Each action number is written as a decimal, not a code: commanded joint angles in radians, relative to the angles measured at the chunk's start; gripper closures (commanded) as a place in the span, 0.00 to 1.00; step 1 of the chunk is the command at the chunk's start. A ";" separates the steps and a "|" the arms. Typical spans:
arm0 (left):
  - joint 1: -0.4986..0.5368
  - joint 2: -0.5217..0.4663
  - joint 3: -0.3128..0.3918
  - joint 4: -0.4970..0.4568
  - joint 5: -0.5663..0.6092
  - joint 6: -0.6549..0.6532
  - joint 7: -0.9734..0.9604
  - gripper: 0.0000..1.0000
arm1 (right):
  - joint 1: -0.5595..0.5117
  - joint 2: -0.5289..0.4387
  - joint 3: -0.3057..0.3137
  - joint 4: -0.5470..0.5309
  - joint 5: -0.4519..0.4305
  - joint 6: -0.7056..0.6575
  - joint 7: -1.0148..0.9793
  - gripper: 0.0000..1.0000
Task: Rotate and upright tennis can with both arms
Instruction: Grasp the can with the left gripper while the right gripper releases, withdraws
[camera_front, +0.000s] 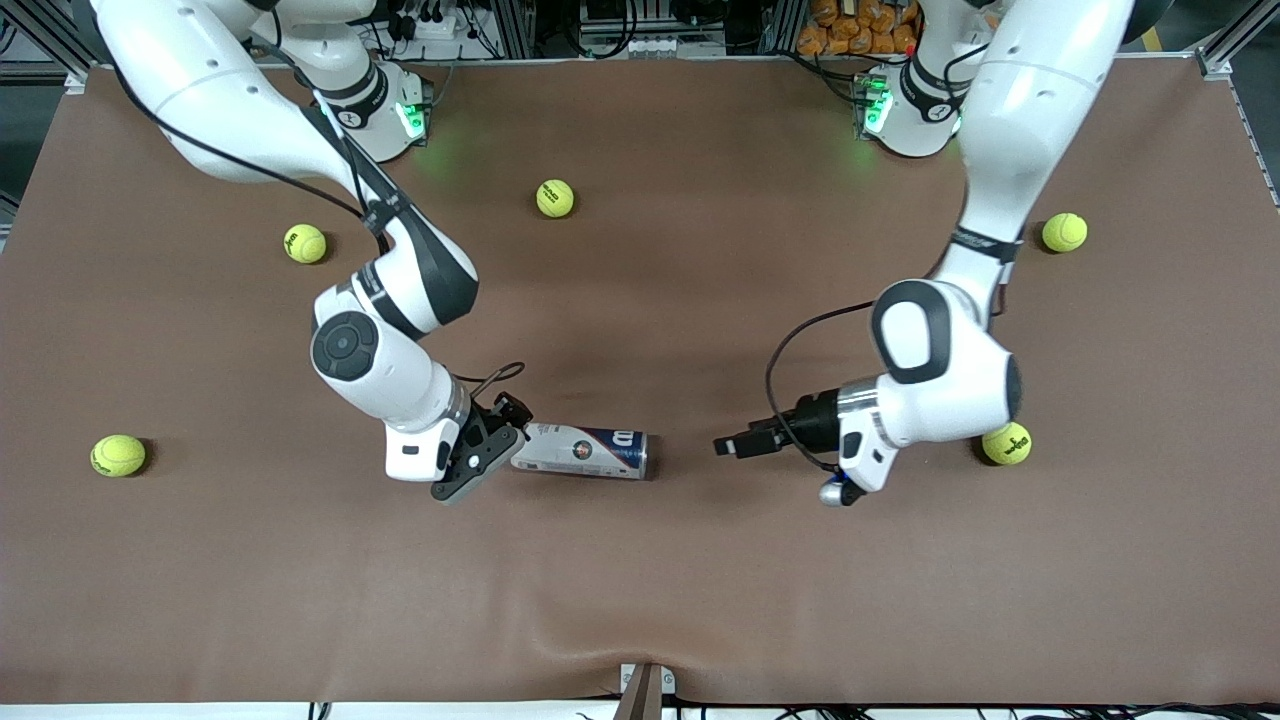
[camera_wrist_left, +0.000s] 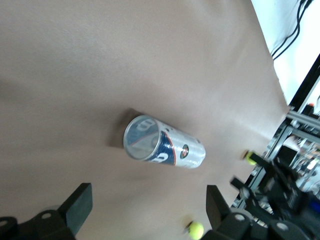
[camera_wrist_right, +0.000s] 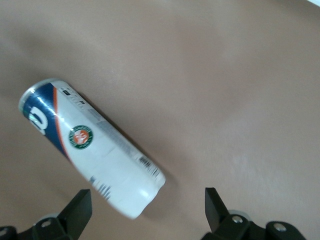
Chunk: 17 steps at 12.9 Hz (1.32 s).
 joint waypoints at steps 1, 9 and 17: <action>-0.038 0.082 0.004 0.070 -0.140 0.048 0.023 0.00 | -0.045 -0.083 0.008 -0.021 0.000 -0.076 0.076 0.00; -0.102 0.247 0.004 0.185 -0.361 0.134 0.147 0.14 | -0.105 -0.353 -0.173 -0.022 0.068 -0.427 0.075 0.00; -0.160 0.321 0.007 0.261 -0.424 0.191 0.174 0.29 | -0.004 -0.572 -0.551 -0.022 0.228 -0.693 -0.020 0.00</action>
